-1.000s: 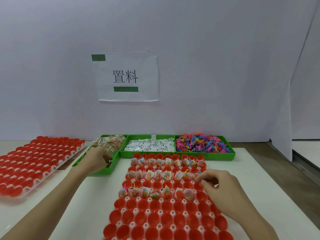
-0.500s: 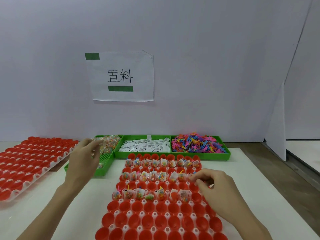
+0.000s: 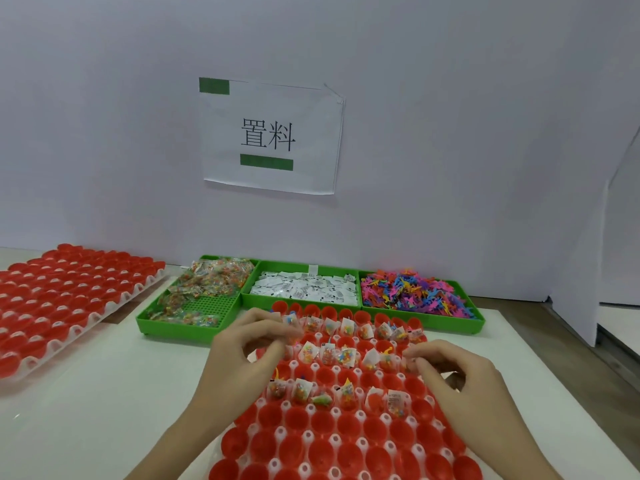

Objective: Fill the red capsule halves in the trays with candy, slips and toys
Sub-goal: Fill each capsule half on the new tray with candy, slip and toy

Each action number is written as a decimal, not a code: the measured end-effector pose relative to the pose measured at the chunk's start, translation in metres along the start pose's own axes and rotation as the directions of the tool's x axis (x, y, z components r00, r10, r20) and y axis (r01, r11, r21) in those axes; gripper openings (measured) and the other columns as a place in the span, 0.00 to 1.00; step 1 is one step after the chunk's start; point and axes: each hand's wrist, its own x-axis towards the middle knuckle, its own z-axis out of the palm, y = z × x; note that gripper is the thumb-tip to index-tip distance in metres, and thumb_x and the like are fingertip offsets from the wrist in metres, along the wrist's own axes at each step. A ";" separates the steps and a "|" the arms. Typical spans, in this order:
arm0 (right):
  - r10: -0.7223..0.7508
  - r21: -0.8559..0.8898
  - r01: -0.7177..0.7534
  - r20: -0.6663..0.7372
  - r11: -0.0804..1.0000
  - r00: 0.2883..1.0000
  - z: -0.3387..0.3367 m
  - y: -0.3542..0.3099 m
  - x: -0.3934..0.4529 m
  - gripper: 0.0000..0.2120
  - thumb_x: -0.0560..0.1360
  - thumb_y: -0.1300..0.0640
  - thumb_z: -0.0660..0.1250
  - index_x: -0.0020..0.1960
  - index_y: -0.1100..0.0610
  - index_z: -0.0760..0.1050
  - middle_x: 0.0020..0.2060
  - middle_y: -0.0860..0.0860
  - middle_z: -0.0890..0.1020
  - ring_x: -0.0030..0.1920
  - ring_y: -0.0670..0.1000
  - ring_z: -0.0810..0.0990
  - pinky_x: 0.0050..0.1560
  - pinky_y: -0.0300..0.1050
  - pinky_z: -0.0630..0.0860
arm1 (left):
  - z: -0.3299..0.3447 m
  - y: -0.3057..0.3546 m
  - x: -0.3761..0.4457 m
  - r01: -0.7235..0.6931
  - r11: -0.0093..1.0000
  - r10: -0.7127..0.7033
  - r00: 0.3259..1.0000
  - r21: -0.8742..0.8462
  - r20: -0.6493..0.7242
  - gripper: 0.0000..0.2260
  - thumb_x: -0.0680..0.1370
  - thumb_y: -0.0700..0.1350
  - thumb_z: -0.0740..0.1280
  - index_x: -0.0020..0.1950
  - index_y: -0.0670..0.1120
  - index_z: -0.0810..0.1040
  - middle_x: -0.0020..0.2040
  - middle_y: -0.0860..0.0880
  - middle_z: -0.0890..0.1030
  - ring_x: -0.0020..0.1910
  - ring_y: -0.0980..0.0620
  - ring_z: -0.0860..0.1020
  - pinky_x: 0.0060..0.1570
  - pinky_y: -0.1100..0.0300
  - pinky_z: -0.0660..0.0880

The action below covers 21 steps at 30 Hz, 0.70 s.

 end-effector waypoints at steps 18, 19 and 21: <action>-0.019 -0.508 0.194 0.330 0.839 0.944 0.087 -0.012 0.182 0.07 0.78 0.57 0.73 0.54 0.56 0.86 0.57 0.54 0.85 0.54 0.51 0.84 0.62 0.50 0.79 | 0.000 -0.003 -0.004 -0.092 0.989 0.108 0.985 -0.119 0.136 0.09 0.76 0.39 0.76 0.49 0.53 0.88 0.50 0.50 0.81 0.47 0.44 0.83 0.49 0.52 0.83; -0.010 -0.519 0.190 0.330 0.833 0.944 0.089 -0.010 0.184 0.06 0.77 0.57 0.73 0.53 0.56 0.86 0.56 0.54 0.85 0.54 0.52 0.84 0.62 0.51 0.79 | 0.000 -0.003 -0.004 -0.090 0.989 0.105 0.985 -0.118 0.135 0.09 0.76 0.39 0.76 0.49 0.53 0.88 0.50 0.50 0.81 0.47 0.44 0.83 0.49 0.52 0.83; 0.007 -0.547 0.186 0.331 0.816 0.944 0.093 -0.010 0.188 0.04 0.76 0.58 0.74 0.50 0.57 0.85 0.52 0.54 0.86 0.52 0.52 0.84 0.60 0.52 0.81 | -0.001 -0.002 -0.003 -0.080 0.991 0.093 0.987 -0.108 0.128 0.09 0.76 0.38 0.76 0.48 0.53 0.88 0.50 0.51 0.81 0.47 0.44 0.84 0.49 0.53 0.83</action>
